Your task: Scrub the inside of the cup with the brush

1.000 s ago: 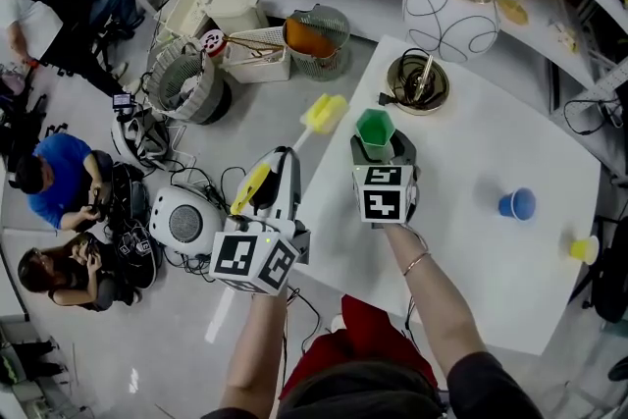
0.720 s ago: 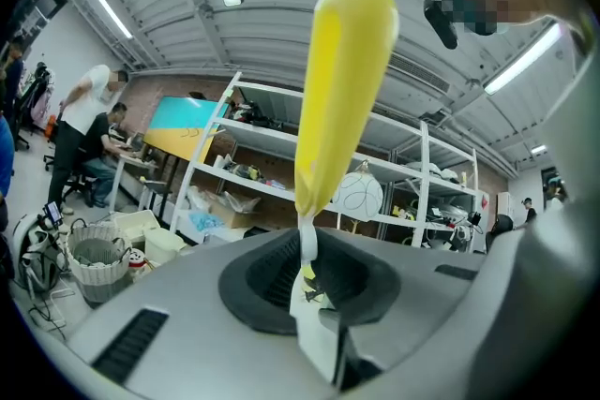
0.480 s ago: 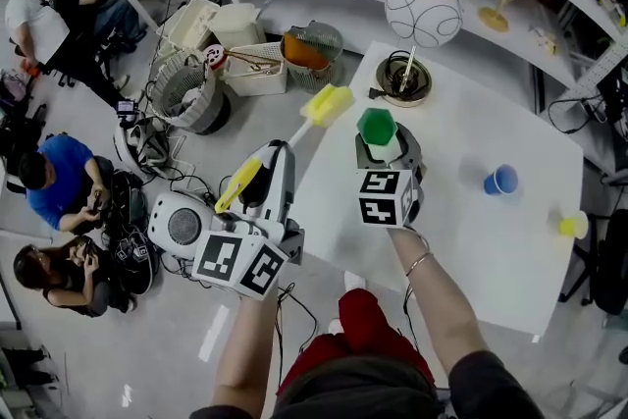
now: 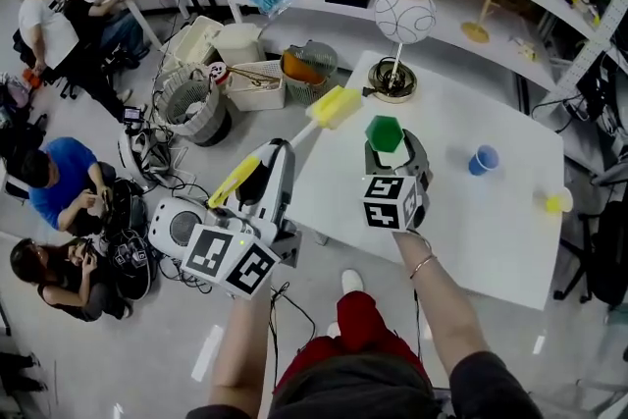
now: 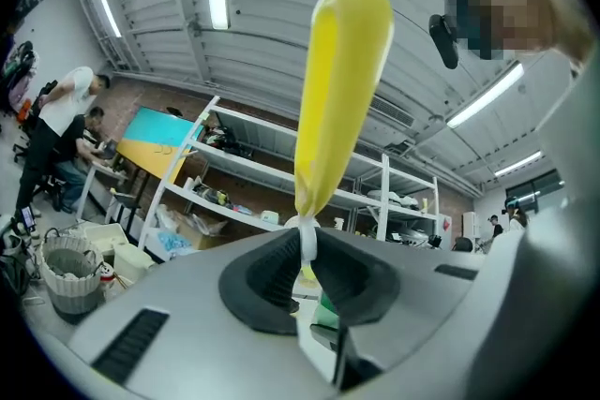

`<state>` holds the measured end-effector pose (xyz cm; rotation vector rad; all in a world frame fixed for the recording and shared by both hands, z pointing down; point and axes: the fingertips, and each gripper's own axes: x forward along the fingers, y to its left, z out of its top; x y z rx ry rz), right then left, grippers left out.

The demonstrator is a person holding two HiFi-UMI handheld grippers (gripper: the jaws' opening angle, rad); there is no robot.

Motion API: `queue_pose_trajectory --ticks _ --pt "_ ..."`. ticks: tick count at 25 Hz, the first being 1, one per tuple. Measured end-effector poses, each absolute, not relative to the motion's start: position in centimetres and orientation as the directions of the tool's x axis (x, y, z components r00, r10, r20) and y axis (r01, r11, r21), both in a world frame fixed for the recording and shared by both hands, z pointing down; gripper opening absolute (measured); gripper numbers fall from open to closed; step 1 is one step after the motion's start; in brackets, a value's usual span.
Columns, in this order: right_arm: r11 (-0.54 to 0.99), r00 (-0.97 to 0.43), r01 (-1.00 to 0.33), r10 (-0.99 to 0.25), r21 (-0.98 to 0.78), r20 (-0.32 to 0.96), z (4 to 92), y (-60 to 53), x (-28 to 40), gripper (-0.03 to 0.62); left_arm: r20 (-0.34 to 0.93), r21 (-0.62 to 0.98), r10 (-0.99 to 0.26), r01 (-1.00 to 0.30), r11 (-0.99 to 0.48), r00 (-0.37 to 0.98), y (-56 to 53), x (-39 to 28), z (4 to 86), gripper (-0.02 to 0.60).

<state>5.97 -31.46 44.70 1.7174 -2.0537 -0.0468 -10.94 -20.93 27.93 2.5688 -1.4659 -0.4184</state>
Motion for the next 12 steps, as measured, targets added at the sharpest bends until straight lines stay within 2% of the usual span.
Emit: queue_pose_trajectory --ticks 5,12 --pt "0.191 -0.079 -0.909 -0.952 0.371 0.296 43.6 -27.6 6.3 0.296 -0.173 0.253 -0.811 -0.771 -0.585 0.559 -16.5 -10.6 26.6 0.043" --pt "0.183 -0.048 -0.882 -0.952 0.434 0.303 43.5 -23.7 6.5 0.296 -0.112 0.191 -0.738 -0.715 -0.673 0.665 -11.3 -9.3 26.0 0.043"
